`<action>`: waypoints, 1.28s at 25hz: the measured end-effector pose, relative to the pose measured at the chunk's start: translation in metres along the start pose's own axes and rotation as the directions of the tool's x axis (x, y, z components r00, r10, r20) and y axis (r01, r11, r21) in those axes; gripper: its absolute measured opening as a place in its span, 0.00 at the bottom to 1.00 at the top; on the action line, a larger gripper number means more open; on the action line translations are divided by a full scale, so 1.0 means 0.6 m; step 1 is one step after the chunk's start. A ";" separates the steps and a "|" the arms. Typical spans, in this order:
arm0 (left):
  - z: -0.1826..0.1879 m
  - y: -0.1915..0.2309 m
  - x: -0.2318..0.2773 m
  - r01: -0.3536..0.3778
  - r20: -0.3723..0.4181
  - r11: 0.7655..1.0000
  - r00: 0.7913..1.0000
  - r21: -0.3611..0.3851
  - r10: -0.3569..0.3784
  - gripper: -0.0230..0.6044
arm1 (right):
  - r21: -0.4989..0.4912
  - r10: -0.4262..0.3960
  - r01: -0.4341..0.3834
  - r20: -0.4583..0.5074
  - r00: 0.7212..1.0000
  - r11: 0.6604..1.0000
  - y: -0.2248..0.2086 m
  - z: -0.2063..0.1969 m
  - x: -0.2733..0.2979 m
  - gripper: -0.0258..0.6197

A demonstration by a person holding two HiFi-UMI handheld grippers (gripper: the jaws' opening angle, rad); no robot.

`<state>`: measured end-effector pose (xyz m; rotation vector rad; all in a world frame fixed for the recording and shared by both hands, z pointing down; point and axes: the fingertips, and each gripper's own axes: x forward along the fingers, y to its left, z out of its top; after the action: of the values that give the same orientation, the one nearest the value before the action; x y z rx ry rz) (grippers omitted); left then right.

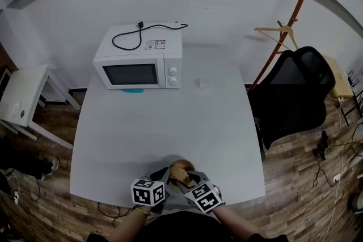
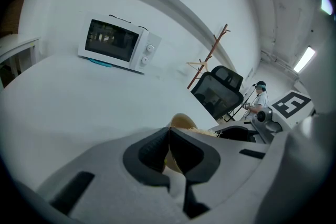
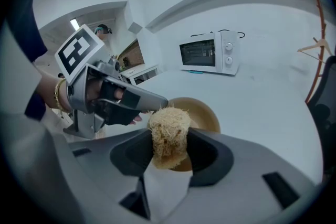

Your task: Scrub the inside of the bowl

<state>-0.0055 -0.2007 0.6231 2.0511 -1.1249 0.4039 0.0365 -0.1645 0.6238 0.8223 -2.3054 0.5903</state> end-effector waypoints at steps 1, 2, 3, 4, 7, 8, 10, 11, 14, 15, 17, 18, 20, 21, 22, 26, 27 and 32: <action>0.000 0.001 0.000 -0.001 0.000 1.000 1.000 0.000 0.001 0.08 | -0.004 0.002 -0.002 -0.003 1.000 1.000 0.000 -0.001 -0.001 0.32; 0.000 0.001 0.000 -0.001 0.000 1.000 1.000 0.000 0.001 0.08 | -0.008 0.003 -0.003 -0.006 1.000 1.000 0.000 -0.003 -0.001 0.32; -0.001 0.000 0.000 0.000 -0.001 1.000 1.000 0.000 0.000 0.08 | -0.011 0.004 -0.004 -0.010 1.000 1.000 -0.001 -0.005 -0.002 0.32; -0.002 0.000 0.000 0.002 -0.001 1.000 1.000 -0.001 -0.002 0.08 | -0.013 0.004 -0.005 -0.014 1.000 1.000 -0.002 -0.007 -0.004 0.32; -0.004 -0.001 -0.002 0.004 -0.003 1.000 1.000 -0.004 -0.004 0.08 | -0.017 -0.002 0.001 -0.028 1.000 1.000 -0.007 -0.014 -0.007 0.32; -0.004 -0.001 -0.002 0.003 -0.003 1.000 1.000 -0.003 -0.003 0.08 | -0.016 -0.007 0.007 -0.031 0.999 1.000 -0.010 -0.016 -0.008 0.32; -0.005 -0.001 -0.002 0.003 -0.005 1.000 1.000 -0.001 -0.003 0.08 | -0.010 -0.021 0.021 -0.036 0.999 1.000 -0.017 -0.021 -0.011 0.32; -0.006 -0.001 -0.002 0.003 -0.005 1.000 1.000 0.000 -0.003 0.08 | -0.006 -0.028 0.028 -0.037 0.999 1.000 -0.021 -0.022 -0.012 0.32; -0.007 0.000 -0.001 0.003 -0.006 1.000 1.000 0.000 -0.003 0.08 | 0.006 -0.046 0.046 -0.039 0.998 0.999 -0.034 -0.024 -0.015 0.32; -0.008 -0.001 -0.001 0.003 -0.006 1.000 1.000 0.001 -0.003 0.08 | 0.010 -0.052 0.052 -0.038 0.998 0.999 -0.038 -0.024 -0.017 0.32; -0.008 -0.001 -0.001 0.004 -0.008 1.000 1.000 0.001 -0.004 0.08 | 0.018 -0.061 0.062 -0.036 0.997 0.998 -0.045 -0.024 -0.020 0.32; -0.008 -0.002 -0.001 0.005 -0.009 1.000 1.000 0.001 -0.005 0.08 | 0.022 -0.063 0.063 -0.035 0.997 0.998 -0.048 -0.023 -0.021 0.32; -0.009 -0.004 0.000 0.008 -0.010 1.000 1.000 0.002 -0.008 0.08 | 0.024 -0.065 0.066 -0.033 0.997 0.998 -0.051 -0.021 -0.022 0.32; -0.009 -0.004 0.000 0.009 -0.011 1.000 1.000 0.003 -0.009 0.08 | 0.022 -0.066 0.067 -0.031 0.997 0.998 -0.052 -0.019 -0.022 0.32; -0.009 -0.005 0.000 0.010 -0.012 1.000 1.000 0.005 -0.010 0.08 | 0.020 -0.068 0.068 -0.030 0.997 0.997 -0.053 -0.016 -0.022 0.32; -0.009 -0.004 0.001 0.007 -0.013 1.000 1.000 0.007 -0.007 0.08 | 0.014 -0.067 0.067 -0.019 0.998 0.998 -0.053 -0.003 -0.020 0.32; -0.010 -0.003 0.002 0.007 -0.013 1.000 1.000 0.007 -0.007 0.07 | 0.013 -0.064 0.064 -0.016 0.998 0.998 -0.051 0.000 -0.018 0.32; -0.010 -0.001 0.003 0.003 -0.013 1.000 1.000 0.004 -0.003 0.07 | 0.001 -0.041 0.041 -0.007 0.999 0.999 -0.036 0.014 -0.008 0.32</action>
<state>-0.0033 -0.1968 0.6277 2.0502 -1.1140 0.4177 0.0506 -0.1825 0.6187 0.8646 -2.2760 0.5751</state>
